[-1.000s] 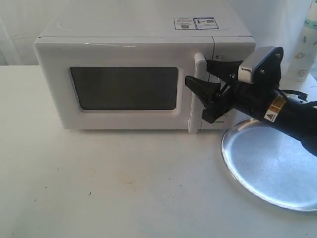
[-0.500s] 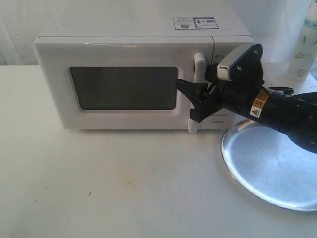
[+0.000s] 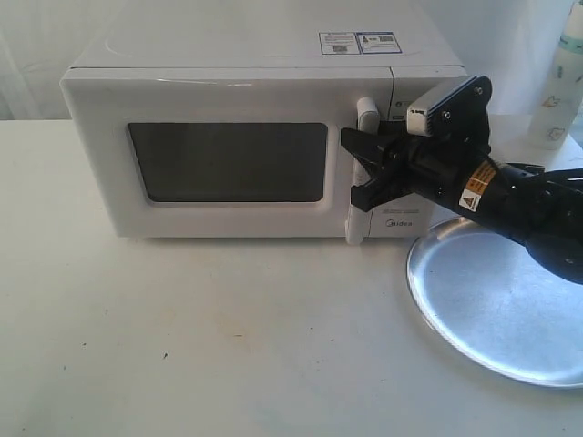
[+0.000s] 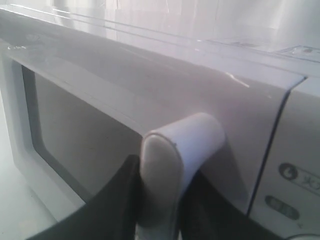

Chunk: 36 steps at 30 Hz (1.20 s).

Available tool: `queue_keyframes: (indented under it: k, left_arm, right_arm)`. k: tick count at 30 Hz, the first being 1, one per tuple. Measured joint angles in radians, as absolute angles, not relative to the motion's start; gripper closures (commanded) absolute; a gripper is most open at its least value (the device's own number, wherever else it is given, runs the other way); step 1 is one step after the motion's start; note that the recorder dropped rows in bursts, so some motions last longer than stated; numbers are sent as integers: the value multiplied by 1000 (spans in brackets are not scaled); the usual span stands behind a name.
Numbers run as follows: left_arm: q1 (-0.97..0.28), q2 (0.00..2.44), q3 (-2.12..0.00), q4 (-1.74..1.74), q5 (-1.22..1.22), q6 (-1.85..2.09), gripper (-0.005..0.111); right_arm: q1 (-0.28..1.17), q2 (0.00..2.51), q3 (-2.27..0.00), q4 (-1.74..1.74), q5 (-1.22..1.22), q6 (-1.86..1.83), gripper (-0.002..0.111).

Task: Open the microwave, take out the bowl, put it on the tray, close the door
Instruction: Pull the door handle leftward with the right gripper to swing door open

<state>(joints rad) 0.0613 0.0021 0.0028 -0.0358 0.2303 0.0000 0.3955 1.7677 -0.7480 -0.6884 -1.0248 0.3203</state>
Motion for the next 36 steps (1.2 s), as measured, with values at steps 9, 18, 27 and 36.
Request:
queue_keyframes:
  k: [9, 18, 27, 36]
  left_arm:
    - [61, 2, 3, -36, 230, 0, 107]
    - [61, 2, 3, -36, 230, 0, 107]
    - [61, 2, 3, -36, 230, 0, 107]
    - [61, 2, 3, -36, 230, 0, 107]
  right_arm:
    - [385, 1771, -761, -760, -1031, 331, 108]
    - [381, 1754, -757, -775, -1012, 340, 108]
    - [379, 1689, -709, -1004, -1045, 347, 108]
    - [389, 1663, -695, -1162, -1101, 408, 108]
